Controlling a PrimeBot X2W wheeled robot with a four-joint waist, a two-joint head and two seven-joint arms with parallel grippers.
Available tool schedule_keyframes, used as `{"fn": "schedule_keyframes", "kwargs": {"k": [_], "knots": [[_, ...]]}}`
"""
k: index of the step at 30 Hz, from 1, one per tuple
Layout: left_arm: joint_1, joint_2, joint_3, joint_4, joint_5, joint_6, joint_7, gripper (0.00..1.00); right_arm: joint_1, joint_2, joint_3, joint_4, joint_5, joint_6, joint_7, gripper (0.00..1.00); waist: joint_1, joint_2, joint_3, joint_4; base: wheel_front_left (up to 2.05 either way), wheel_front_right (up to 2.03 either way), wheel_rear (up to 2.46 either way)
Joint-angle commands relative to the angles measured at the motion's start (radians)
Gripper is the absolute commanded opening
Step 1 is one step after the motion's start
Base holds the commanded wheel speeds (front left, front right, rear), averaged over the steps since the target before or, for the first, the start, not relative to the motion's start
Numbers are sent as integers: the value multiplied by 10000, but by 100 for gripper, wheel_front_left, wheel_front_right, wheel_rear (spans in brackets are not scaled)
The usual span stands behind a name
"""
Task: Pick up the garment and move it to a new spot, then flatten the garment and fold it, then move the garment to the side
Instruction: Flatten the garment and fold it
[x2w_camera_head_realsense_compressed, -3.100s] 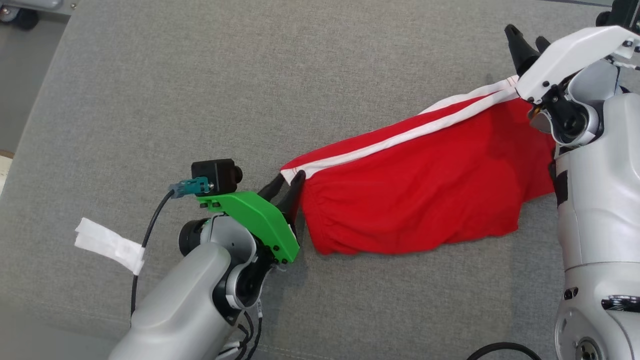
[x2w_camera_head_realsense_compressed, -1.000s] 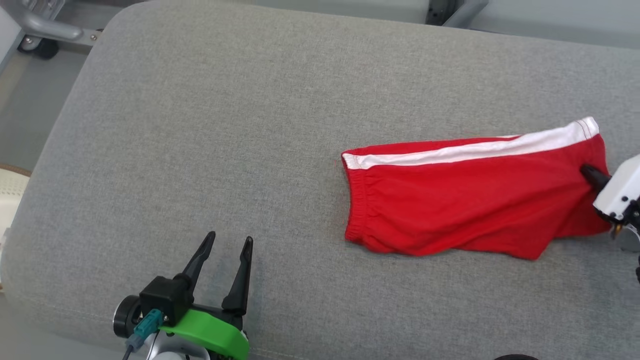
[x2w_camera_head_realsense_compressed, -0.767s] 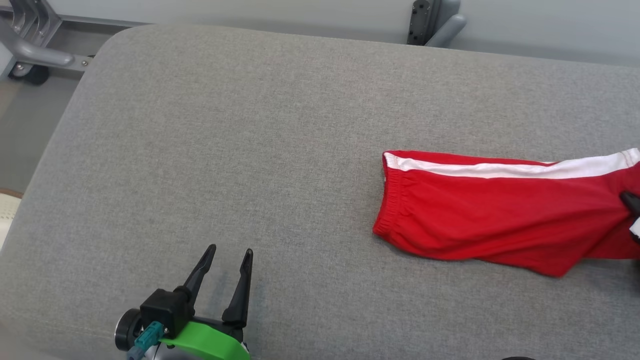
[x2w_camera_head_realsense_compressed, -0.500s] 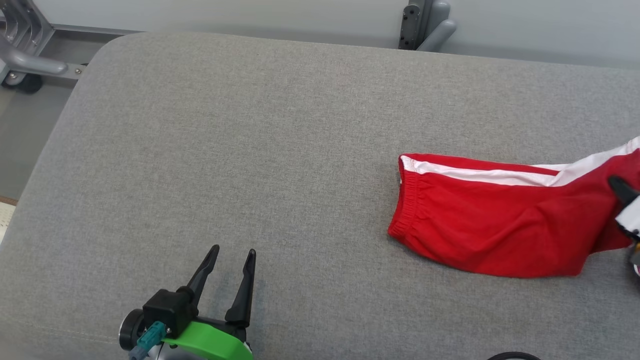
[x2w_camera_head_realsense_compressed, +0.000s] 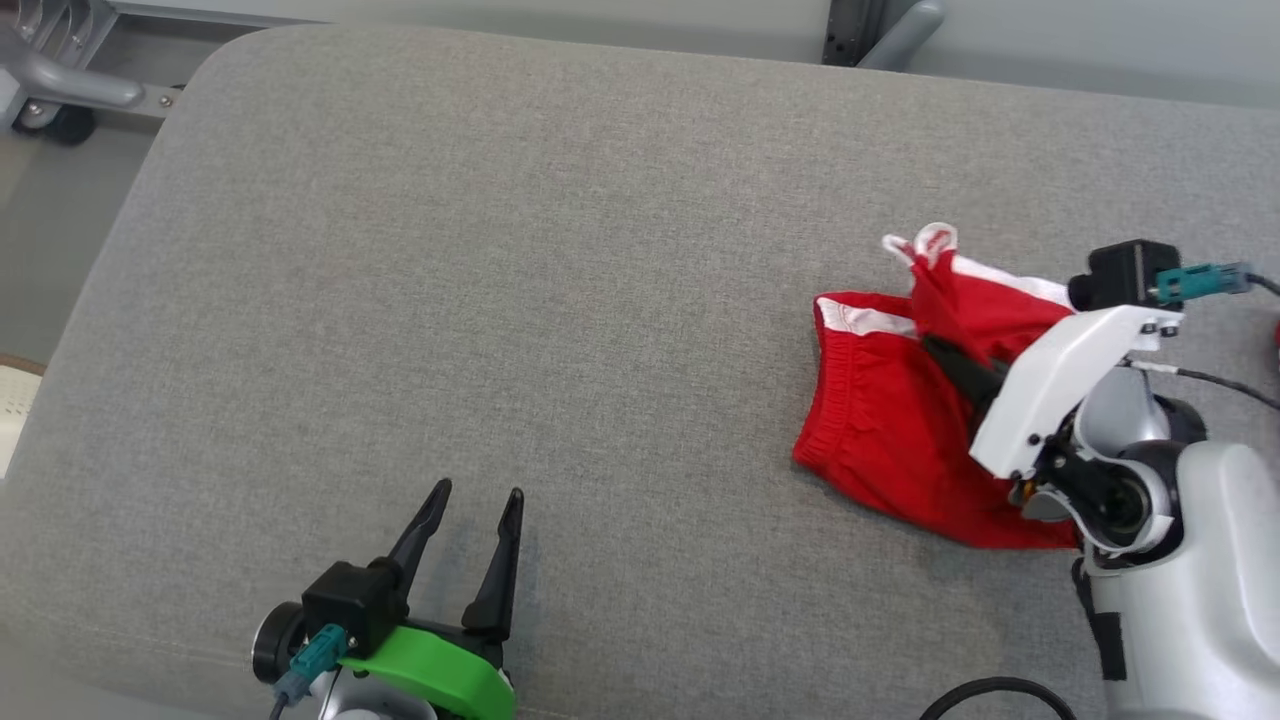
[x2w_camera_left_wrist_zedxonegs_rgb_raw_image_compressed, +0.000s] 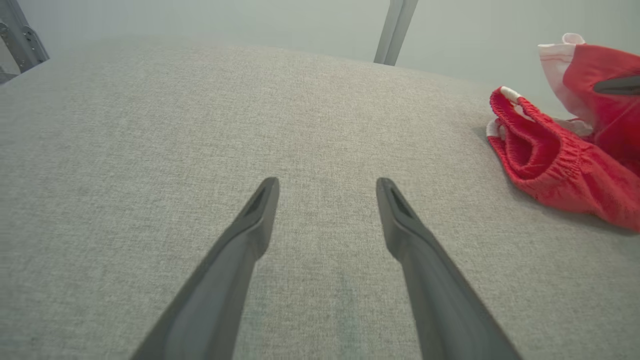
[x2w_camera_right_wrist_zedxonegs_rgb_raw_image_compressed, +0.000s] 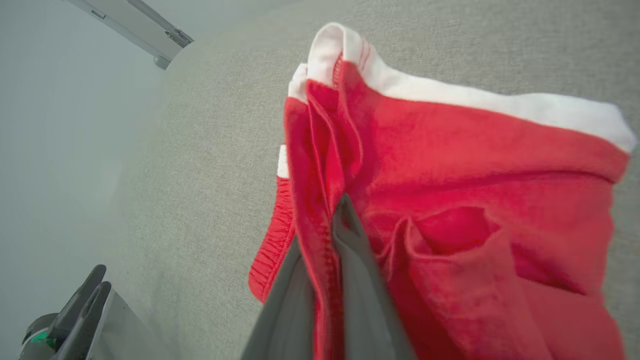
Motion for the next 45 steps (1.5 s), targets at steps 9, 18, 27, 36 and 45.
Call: {"fn": "schedule_keyframes", "kwargs": {"k": [9, 18, 27, 36, 45], "knots": [[-100, -73, 169, 295, 155, -89, -43, 100, -258, -18, 1175, 1094, 240, 0, -993, 0, 0, 0, 51, 170, 0, 0, 0], [-105, -141, 75, 565, 255, -106, -43, 100, -708, -15, 1720, 2318, 282, 0, -1714, 0, 0, 0, -47, 103, 0, 0, 0], [-56, -120, -37, 676, 188, -115, -43, 100, -955, -14, 2545, 2638, 792, 0, -2385, 100, 0, 0, -200, 17, 0, 0, 0], [286, -95, 379, 538, 116, -115, -44, 100, -314, -234, 1690, -387, -400, -1, -3285, 100, 0, 0, -306, -360, 0, 0, 0], [94, -241, 265, 446, 36, -116, -44, 100, 640, -1157, 805, 497, -2890, -4, -5598, 0, 0, 0, -38, -432, 0, 0, 0]]}}
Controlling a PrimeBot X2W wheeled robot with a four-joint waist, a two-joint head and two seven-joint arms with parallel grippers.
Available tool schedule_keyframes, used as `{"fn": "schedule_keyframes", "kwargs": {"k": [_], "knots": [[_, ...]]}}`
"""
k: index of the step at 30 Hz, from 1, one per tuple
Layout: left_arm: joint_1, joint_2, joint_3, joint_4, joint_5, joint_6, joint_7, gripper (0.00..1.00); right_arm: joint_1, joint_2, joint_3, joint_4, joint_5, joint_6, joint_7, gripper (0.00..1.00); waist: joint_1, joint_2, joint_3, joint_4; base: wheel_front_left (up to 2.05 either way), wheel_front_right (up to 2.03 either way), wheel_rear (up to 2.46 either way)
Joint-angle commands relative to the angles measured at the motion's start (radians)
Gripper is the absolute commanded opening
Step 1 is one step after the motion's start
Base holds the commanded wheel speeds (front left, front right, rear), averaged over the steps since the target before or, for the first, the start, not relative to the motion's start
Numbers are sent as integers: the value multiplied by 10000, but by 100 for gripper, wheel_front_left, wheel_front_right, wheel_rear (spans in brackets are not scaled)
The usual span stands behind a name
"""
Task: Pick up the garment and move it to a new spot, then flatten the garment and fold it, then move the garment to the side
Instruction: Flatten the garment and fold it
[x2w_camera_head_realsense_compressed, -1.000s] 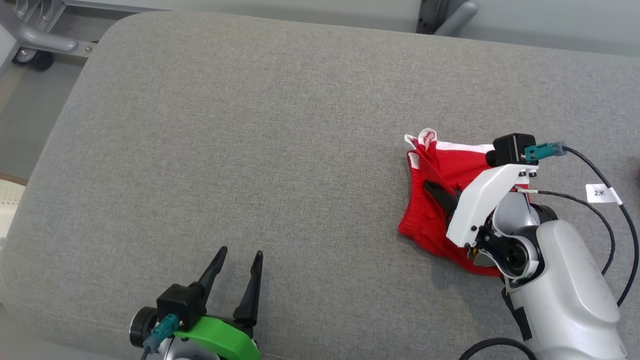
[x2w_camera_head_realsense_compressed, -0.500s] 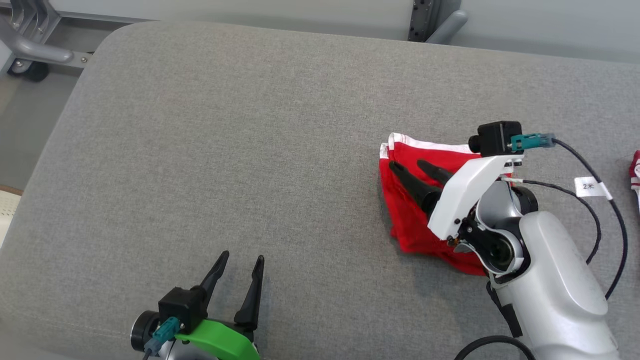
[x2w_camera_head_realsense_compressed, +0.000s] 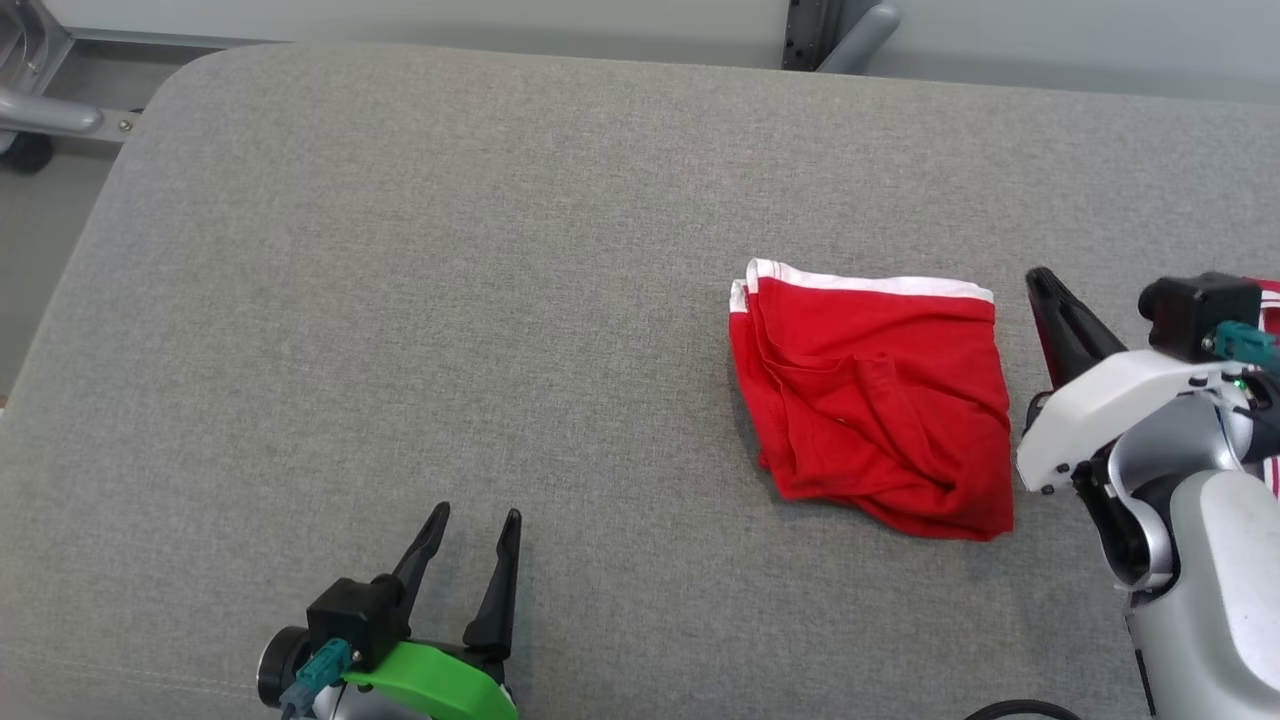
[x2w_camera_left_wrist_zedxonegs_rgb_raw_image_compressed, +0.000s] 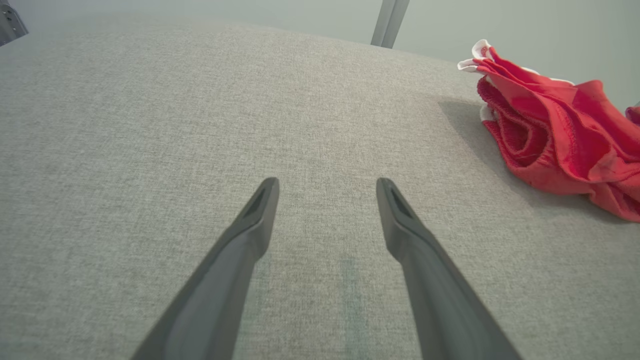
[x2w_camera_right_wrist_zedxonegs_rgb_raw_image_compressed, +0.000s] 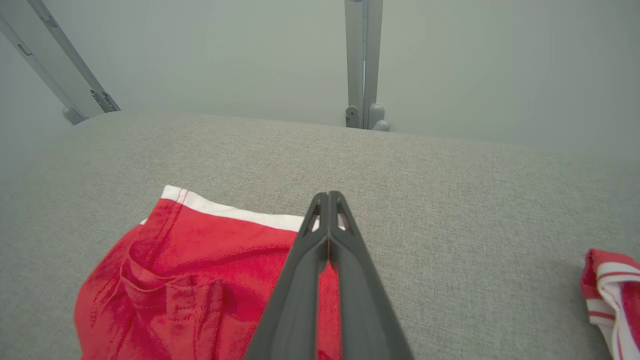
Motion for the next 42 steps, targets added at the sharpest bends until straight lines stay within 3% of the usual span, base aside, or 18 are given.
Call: {"fn": "schedule_keyframes", "kwargs": {"k": [1, 11, 17, 31, 42], "knots": [[-97, -25, -41, -6, -78, -34, -44, 100, 178, -150, 158, 585, -268, -6, -581, 0, 0, 0, 106, 28, 0, 0, 0], [-296, 35, -95, 63, -185, -33, -44, 100, -461, -338, 1148, 3680, -1136, -13, -3103, 0, 0, 0, 356, 304, 0, 0, 0], [-170, 17, -1, 136, -208, -33, -42, 100, -602, -252, 1900, 4751, -1243, -13, -4344, 0, 0, 0, 259, 440, 0, 0, 0], [25, -142, 29, 185, -139, -33, -44, 100, -102, 357, 4569, 5052, -1202, -10, -4885, 0, 0, 0, -64, 389, 0, 0, 0], [120, -156, 54, 227, -76, -34, -44, 100, 23, 395, 5038, 4722, -1049, -12, -4880, 0, 0, 0, -179, 422, 0, 0, 0]]}}
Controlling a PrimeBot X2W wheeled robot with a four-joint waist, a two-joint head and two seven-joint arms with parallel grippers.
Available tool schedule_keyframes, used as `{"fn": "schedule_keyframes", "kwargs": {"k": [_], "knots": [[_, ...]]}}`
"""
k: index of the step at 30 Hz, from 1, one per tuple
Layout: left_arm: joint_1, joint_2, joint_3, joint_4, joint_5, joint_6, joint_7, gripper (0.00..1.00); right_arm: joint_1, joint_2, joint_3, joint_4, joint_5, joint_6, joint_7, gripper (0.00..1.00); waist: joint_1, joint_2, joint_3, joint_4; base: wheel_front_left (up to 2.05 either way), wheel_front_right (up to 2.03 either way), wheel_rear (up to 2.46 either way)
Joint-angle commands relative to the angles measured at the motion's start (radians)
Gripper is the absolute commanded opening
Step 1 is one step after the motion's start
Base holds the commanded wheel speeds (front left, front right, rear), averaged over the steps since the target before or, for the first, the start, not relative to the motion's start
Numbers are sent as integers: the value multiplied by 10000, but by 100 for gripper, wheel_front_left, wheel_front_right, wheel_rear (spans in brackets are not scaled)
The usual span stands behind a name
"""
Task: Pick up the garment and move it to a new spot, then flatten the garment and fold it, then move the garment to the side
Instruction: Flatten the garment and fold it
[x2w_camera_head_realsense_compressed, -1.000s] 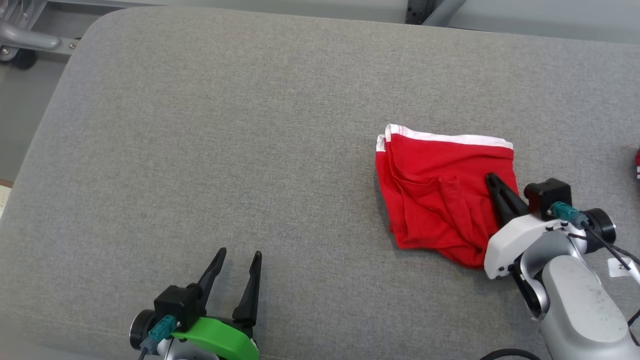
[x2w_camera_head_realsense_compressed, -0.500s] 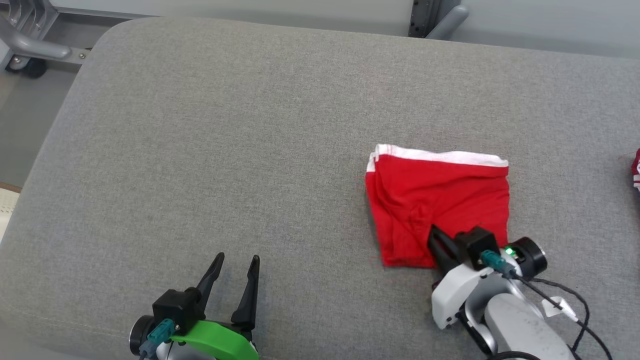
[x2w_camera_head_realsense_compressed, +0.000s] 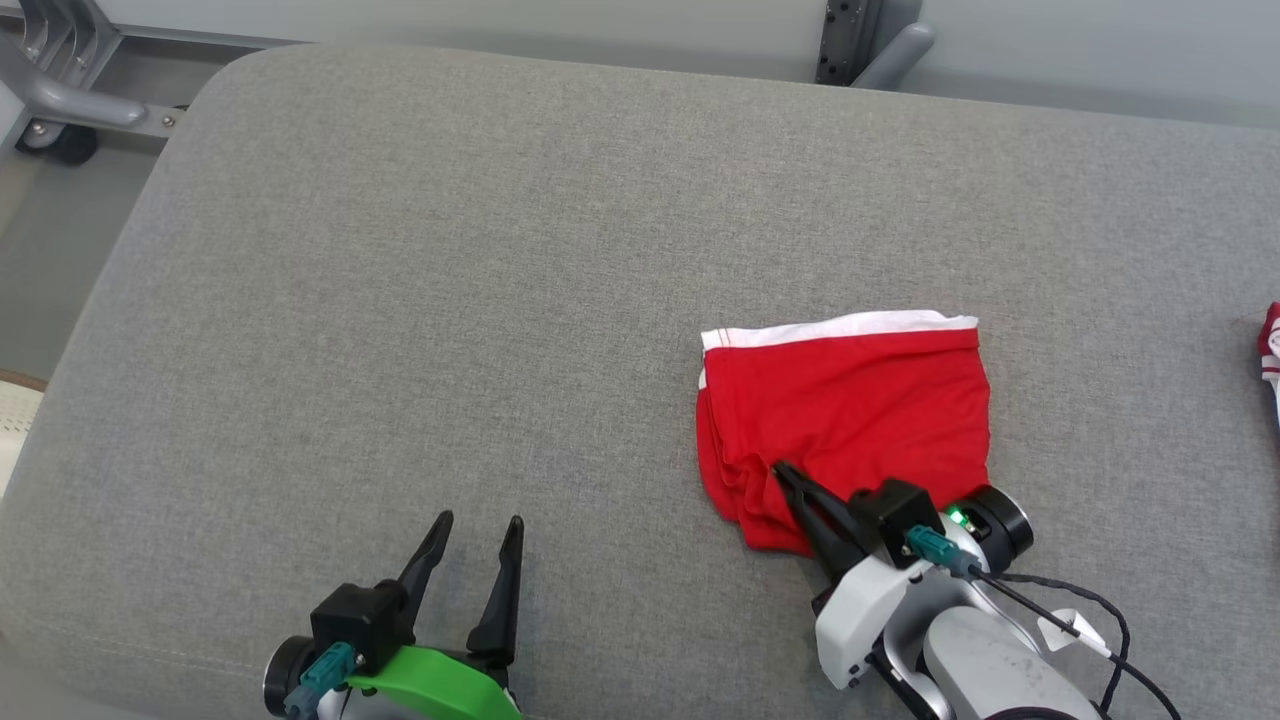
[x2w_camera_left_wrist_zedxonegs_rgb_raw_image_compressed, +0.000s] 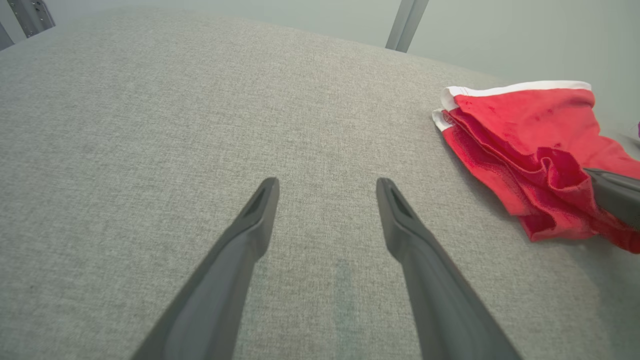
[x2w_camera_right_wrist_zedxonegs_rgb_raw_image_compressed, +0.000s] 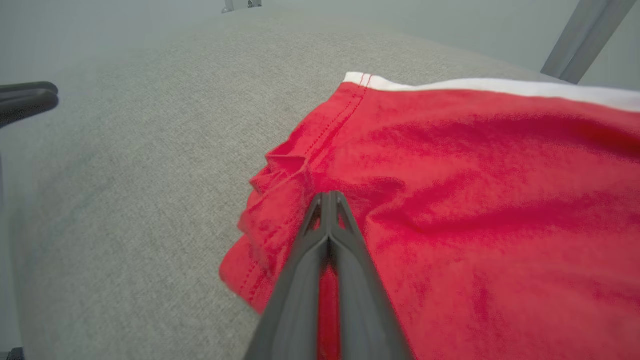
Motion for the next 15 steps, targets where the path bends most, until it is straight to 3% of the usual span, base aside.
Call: {"fn": "schedule_keyframes", "kwargs": {"k": [1, 15], "knots": [[125, -11, -1, 23, 31, -32, -44, 100, 230, -54, 60, -42, -8, -14, 16, 0, 0, 0, -37, 19, 0, 0, 0], [257, -22, 2, 69, 78, -32, -42, 100, 1069, -344, 574, -600, 324, -14, 330, 0, 0, 0, -187, 53, 0, 0, 0]]}}
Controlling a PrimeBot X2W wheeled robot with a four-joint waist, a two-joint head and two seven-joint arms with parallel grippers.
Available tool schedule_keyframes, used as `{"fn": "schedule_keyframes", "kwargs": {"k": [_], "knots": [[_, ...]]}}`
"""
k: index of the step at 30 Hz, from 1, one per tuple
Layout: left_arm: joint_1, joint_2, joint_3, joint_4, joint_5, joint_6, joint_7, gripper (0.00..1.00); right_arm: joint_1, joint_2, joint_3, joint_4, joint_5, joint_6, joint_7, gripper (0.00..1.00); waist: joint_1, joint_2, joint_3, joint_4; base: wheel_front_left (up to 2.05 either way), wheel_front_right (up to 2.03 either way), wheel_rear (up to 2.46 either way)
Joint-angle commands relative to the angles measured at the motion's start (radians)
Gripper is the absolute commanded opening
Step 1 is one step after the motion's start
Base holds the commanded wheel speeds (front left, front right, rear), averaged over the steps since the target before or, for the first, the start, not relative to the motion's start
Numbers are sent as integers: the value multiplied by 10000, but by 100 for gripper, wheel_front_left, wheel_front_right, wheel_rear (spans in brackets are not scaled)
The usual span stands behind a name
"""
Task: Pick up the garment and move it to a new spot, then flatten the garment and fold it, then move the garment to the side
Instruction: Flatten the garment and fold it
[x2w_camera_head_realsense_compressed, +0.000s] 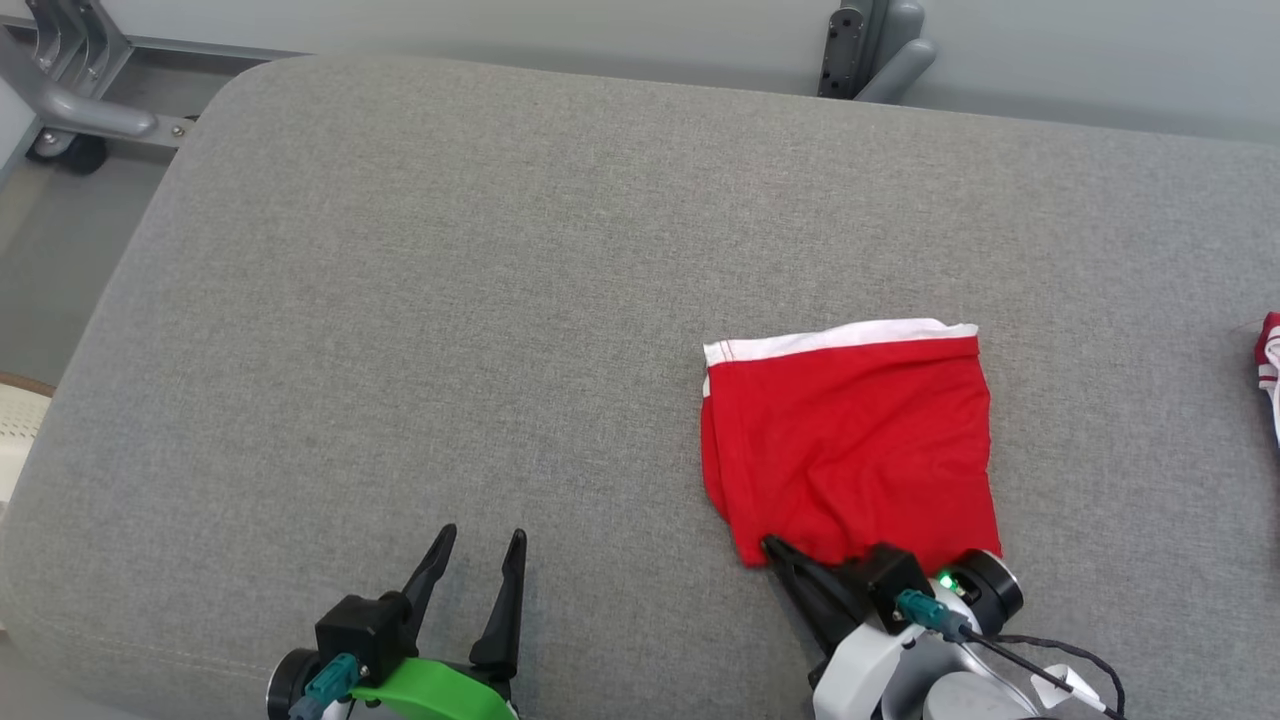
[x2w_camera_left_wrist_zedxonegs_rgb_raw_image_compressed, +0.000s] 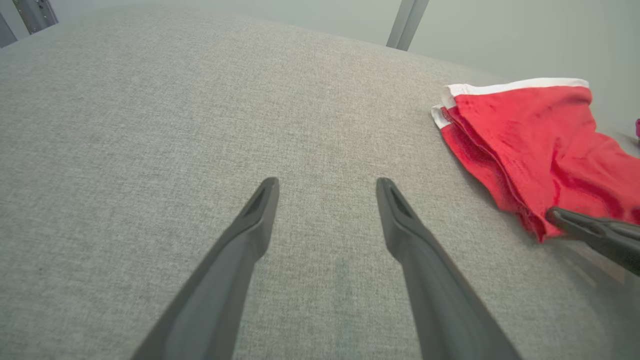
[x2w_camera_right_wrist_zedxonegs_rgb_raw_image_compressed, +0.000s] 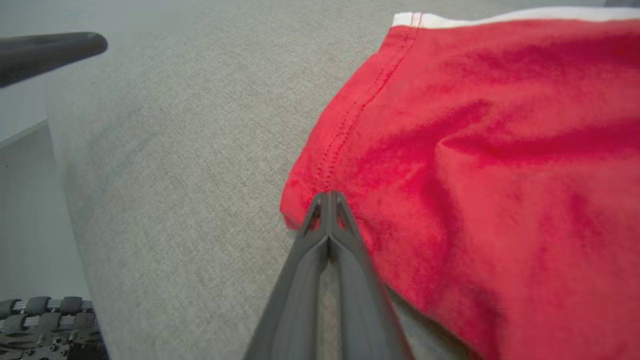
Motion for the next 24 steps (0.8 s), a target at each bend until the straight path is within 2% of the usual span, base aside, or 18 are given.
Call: {"fn": "schedule_keyframes", "kwargs": {"k": [1, 10, 15, 17, 20, 21, 22, 23, 24], "knots": [[109, 13, 5, 36, 44, -32, -44, 100, 148, -70, 139, -20, 63, -14, -11, 0, 0, 0, -30, -17, 0, 0, 0], [220, 7, 58, 55, 57, -32, -44, 100, 66, 193, 623, 93, 364, -14, -203, 0, 0, 0, -229, -133, 0, 0, 0], [391, -12, 315, -41, 44, -32, -44, 100, 354, 244, 83, -449, 420, -14, -461, 0, 0, 0, -521, -306, 0, 0, 0], [518, -22, 385, -90, 99, -32, -42, 100, 538, 249, -335, -803, 329, -14, -544, 9, 0, 0, -620, -397, 0, 0, 0], [696, -34, 513, -166, 159, -32, -44, 100, 930, 275, -1054, -1361, 150, -14, -591, 31, 0, 0, -783, -558, 0, 0, 0], [743, -38, 560, -192, 191, -32, -42, 100, 1078, 277, -1362, -1536, 76, -14, -600, 44, 0, 0, -839, -606, 0, 0, 0], [788, -41, 632, -239, 213, -30, -44, 100, 1242, 288, -1706, -1727, 21, -14, -611, 77, 0, 0, -887, -651, 0, 0, 0], [846, -48, 676, -254, 233, -30, -44, 100, 1428, 297, -2045, -1902, -61, -14, -609, 100, 0, 0, -950, -683, 0, 0, 0], [979, -61, 793, -299, 267, -24, -42, 100, 1819, 333, -2929, -2281, -267, -14, -608, 100, 0, 0, -1068, -740, 0, 0, 0]]}}
